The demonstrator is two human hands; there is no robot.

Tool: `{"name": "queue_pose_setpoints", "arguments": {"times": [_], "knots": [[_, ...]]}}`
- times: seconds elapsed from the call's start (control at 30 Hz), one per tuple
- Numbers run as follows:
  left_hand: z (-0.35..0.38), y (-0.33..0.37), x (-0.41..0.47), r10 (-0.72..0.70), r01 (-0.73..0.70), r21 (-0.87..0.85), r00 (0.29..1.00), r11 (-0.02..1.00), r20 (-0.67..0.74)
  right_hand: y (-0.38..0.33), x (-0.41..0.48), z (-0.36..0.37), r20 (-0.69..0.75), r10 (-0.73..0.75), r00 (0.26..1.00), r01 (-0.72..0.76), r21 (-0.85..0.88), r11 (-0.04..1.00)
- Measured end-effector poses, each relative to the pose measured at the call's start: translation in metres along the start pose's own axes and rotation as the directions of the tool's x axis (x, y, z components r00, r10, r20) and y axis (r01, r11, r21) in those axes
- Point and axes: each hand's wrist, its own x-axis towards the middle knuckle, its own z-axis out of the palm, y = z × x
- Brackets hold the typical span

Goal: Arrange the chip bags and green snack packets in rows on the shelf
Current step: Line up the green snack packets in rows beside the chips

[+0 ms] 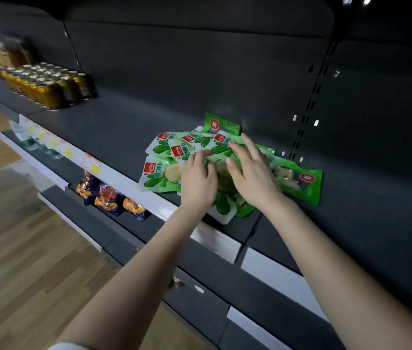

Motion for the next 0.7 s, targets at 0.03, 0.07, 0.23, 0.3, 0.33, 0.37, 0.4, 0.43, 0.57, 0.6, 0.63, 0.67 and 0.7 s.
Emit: {"name": "queue_pose_setpoints", "arguments": {"times": [0.03,0.07,0.23,0.3,0.33,0.37,0.4,0.43,0.57,0.6,0.63,0.67,0.7], "knots": [[-0.001,-0.004,0.008,0.011,-0.011,0.007,1.000,1.000,0.023,-0.001,0.005,0.001,-0.003,0.020,1.000,-0.020,-0.012,1.000],[-0.001,-0.008,0.016,0.024,-0.025,0.018,0.998,1.000,0.050,-0.001,0.011,0.003,-0.001,0.041,0.999,-0.041,-0.025,0.999],[0.002,-0.021,0.051,0.140,-0.175,0.150,0.965,0.973,0.220,0.002,0.033,0.012,0.081,0.163,0.983,-0.151,-0.133,0.979],[0.004,-0.028,0.062,0.170,-0.239,0.214,0.939,0.947,0.298,0.004,0.040,0.018,0.089,0.205,0.975,-0.186,-0.187,0.965],[0.006,-0.034,0.066,0.175,-0.269,0.254,0.924,0.929,0.340,0.005,0.043,0.021,0.094,0.230,0.969,-0.206,-0.213,0.955],[0.007,-0.040,0.068,0.173,-0.296,0.296,0.909,0.908,0.379,0.006,0.046,0.026,0.106,0.259,0.960,-0.229,-0.232,0.945],[0.009,-0.046,0.069,0.171,-0.320,0.333,0.898,0.887,0.406,0.008,0.048,0.031,0.122,0.288,0.950,-0.253,-0.241,0.937],[0.011,-0.050,0.068,0.177,-0.342,0.360,0.891,0.868,0.418,0.009,0.050,0.035,0.139,0.317,0.938,-0.277,-0.245,0.929],[0.015,-0.055,0.065,0.198,-0.346,0.374,0.903,0.860,0.380,0.011,0.050,0.048,0.135,0.368,0.920,-0.323,-0.272,0.907],[0.015,-0.055,0.065,0.202,-0.345,0.372,0.906,0.862,0.372,0.011,0.049,0.049,0.112,0.363,0.925,-0.323,-0.269,0.907],[0.016,-0.056,0.065,0.205,-0.344,0.369,0.907,0.863,0.367,0.011,0.049,0.049,0.093,0.358,0.929,-0.324,-0.262,0.909],[0.016,-0.057,0.066,0.207,-0.344,0.366,0.908,0.865,0.365,0.012,0.049,0.050,0.078,0.352,0.933,-0.323,-0.254,0.912],[0.016,-0.057,0.066,0.209,-0.344,0.360,0.908,0.867,0.364,0.012,0.049,0.050,0.065,0.348,0.935,-0.322,-0.249,0.913]]}}
